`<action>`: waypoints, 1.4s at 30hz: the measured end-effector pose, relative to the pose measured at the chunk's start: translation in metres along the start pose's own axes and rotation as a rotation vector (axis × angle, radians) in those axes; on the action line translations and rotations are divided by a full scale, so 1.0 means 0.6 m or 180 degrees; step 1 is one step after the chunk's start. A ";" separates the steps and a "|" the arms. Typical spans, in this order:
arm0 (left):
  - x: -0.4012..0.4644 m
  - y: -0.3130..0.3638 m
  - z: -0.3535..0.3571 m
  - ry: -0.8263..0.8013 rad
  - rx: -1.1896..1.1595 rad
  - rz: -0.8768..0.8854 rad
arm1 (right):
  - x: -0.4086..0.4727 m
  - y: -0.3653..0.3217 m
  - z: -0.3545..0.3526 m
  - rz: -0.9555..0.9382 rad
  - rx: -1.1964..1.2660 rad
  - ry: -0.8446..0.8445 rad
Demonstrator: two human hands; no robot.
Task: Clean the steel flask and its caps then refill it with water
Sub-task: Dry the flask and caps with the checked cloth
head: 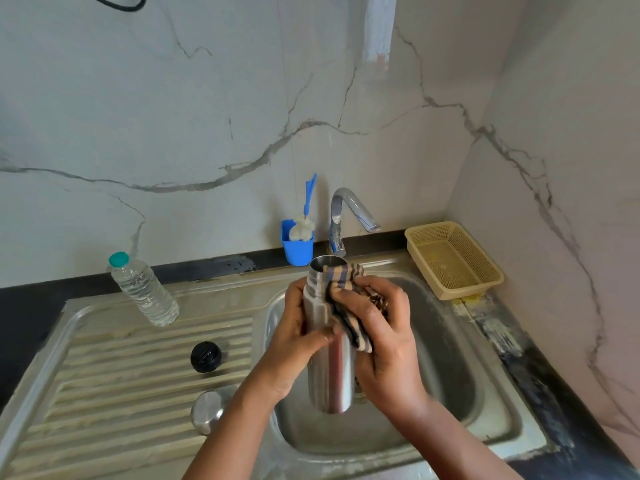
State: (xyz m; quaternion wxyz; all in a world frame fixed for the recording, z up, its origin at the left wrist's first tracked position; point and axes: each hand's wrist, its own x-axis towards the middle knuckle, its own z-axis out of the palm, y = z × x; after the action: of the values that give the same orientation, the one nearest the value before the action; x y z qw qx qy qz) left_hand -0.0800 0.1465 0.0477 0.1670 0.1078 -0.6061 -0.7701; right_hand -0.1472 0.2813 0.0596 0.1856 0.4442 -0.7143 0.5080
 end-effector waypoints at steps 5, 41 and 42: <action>0.014 0.003 -0.008 0.0349 0.0941 0.0197 | 0.005 -0.002 -0.014 -0.0430 -0.0138 -0.0265; -0.002 0.028 -0.008 0.0091 -0.0274 0.0275 | 0.005 0.001 -0.010 -0.0108 0.0767 -0.0067; -0.003 0.030 -0.006 0.0010 -0.0227 0.0254 | 0.008 0.002 -0.010 0.0178 0.1003 0.0061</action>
State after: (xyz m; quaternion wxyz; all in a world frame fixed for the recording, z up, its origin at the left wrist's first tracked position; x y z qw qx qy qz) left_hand -0.0747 0.1403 0.0643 0.2023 0.0787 -0.5819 -0.7838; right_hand -0.1518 0.2845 0.0652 0.1062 0.4429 -0.6360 0.6229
